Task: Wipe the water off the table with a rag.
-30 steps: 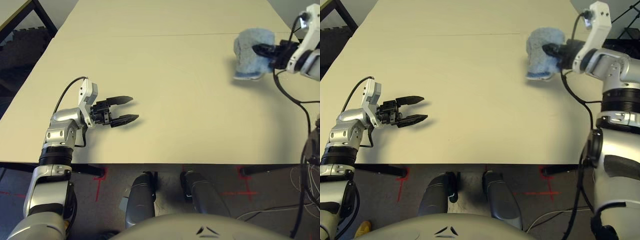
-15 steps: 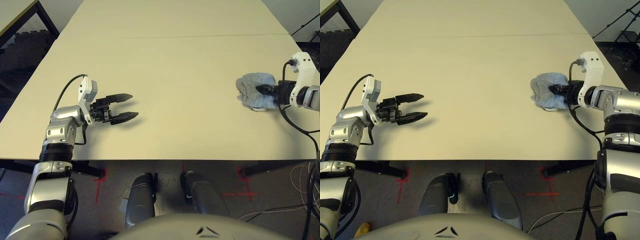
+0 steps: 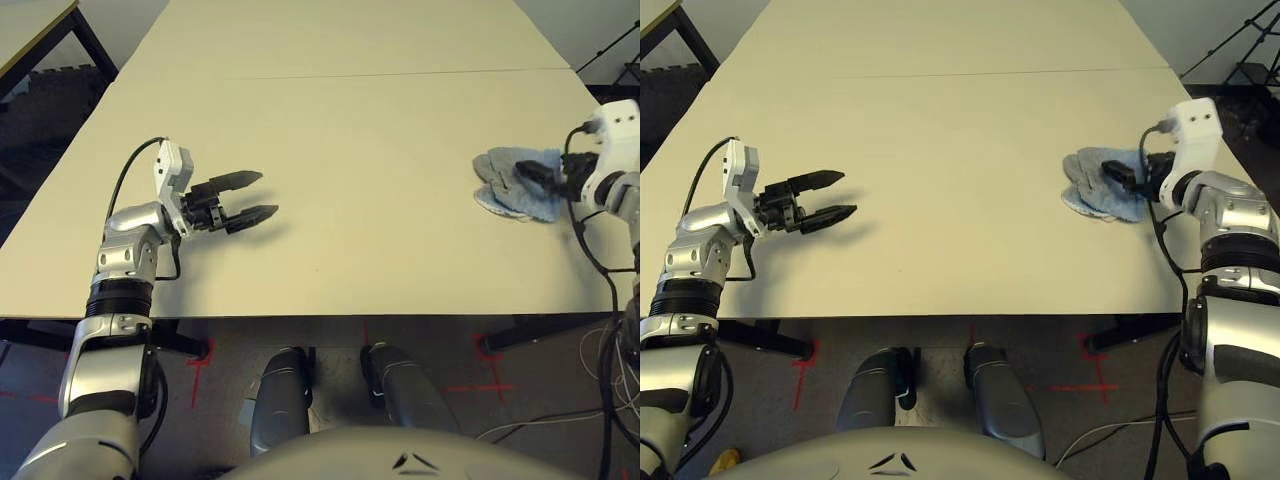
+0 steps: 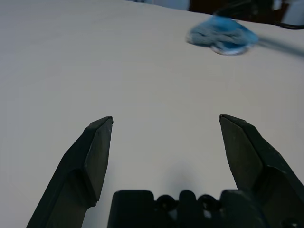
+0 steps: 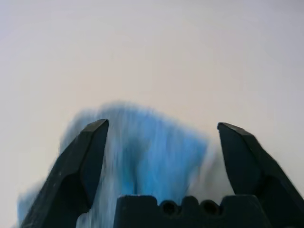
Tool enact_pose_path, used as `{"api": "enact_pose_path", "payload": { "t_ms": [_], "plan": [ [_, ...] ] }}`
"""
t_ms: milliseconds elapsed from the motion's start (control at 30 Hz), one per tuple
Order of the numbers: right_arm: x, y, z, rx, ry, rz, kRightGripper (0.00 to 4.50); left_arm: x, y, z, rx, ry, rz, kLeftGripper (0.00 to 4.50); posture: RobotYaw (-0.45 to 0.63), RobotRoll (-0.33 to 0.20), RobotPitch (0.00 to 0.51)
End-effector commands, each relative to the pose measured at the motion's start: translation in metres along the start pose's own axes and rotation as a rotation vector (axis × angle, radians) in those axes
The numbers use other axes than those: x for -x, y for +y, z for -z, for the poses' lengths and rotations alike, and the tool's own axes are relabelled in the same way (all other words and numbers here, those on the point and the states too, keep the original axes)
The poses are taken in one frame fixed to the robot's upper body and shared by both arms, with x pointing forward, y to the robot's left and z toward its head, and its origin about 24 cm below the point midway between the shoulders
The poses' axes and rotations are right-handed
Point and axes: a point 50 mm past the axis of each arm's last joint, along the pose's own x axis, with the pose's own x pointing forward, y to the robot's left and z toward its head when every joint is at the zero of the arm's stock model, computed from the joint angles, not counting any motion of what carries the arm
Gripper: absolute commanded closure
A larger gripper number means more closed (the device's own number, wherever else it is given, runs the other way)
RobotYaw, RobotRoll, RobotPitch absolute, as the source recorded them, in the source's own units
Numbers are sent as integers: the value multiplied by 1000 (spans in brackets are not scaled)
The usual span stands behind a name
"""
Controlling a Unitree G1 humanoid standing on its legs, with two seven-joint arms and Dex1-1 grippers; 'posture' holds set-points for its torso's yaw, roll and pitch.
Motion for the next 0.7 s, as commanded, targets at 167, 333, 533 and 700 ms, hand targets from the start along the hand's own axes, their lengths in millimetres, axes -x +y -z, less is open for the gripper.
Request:
{"api": "enact_pose_path", "payload": {
  "t_ms": [167,333,533,700],
  "plan": [
    [17,-12,-13,-16,-293,30,11,8,19,-4,-23,-140,-388,0,-226,0,122],
    [28,-16,1,25,-375,47,11,25,32,-3,-44,-177,-708,0,-213,0,139],
    [35,-16,17,63,-386,54,11,48,45,-3,-104,-164,-968,0,-197,0,143],
    [32,-11,21,65,-393,39,11,58,52,-5,-126,-164,-1083,0,-187,0,141]
  ]
}}
